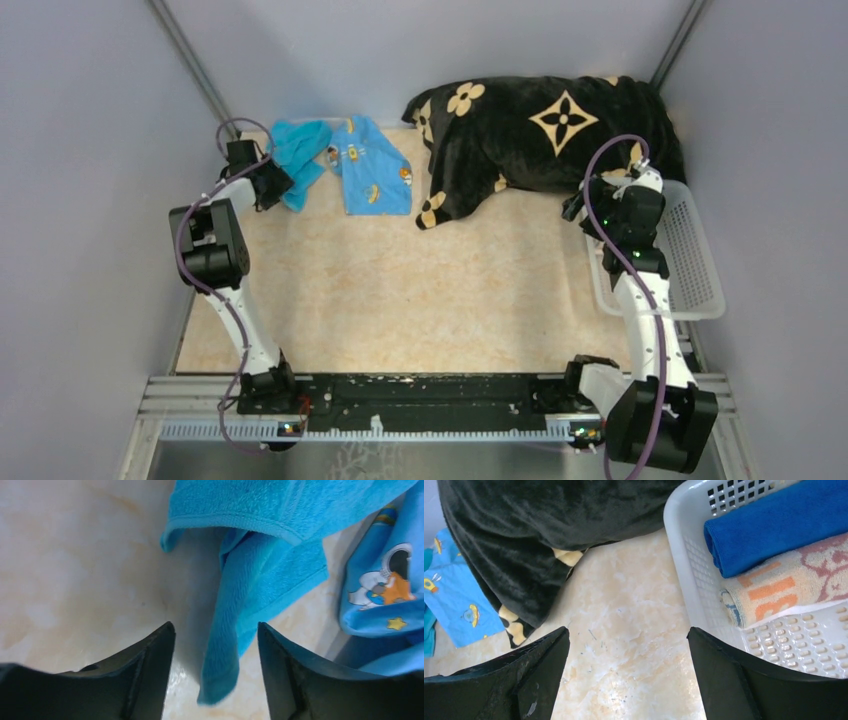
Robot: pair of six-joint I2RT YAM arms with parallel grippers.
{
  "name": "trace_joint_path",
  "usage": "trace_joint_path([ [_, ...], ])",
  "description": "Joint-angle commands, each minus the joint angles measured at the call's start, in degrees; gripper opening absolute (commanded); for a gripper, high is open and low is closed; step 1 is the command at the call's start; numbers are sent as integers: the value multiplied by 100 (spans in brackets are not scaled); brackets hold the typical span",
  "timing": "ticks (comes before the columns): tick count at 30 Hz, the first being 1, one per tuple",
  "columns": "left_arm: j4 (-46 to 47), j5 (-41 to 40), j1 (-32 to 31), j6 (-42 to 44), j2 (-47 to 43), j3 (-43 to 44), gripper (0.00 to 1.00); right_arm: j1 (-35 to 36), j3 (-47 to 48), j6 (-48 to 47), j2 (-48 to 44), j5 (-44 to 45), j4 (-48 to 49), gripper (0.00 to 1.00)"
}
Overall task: Roll the towels
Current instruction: Place the towel in the bin, then move the towel to the center of the board.
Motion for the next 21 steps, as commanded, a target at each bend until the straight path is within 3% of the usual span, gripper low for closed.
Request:
trace_joint_path([
  [1, 31, 586, 5, 141, 527, 447, 59, 52, 14, -260, -184, -335, 372, 88],
  [5, -235, 880, 1, -123, 261, 77, 17, 221, -4, -310, -155, -445, 411, 88],
  [7, 52, 1006, -5, -458, -285, -664, 8, 409, -13, -341, -80, -432, 445, 88],
  [11, 281, 1376, -75, -1396, -1631, -2278, 2, 999, 42, -450, 64, -326, 412, 87],
  [16, 337, 1670, -452, -1611, -3568, -4059, 3, 2010, 120, -531, 116, -150, 351, 87],
  [21, 138, 1635, -1809, -2191, -5144, -5244, 8, 2967, 178, -505, 269, 151, 314, 86],
])
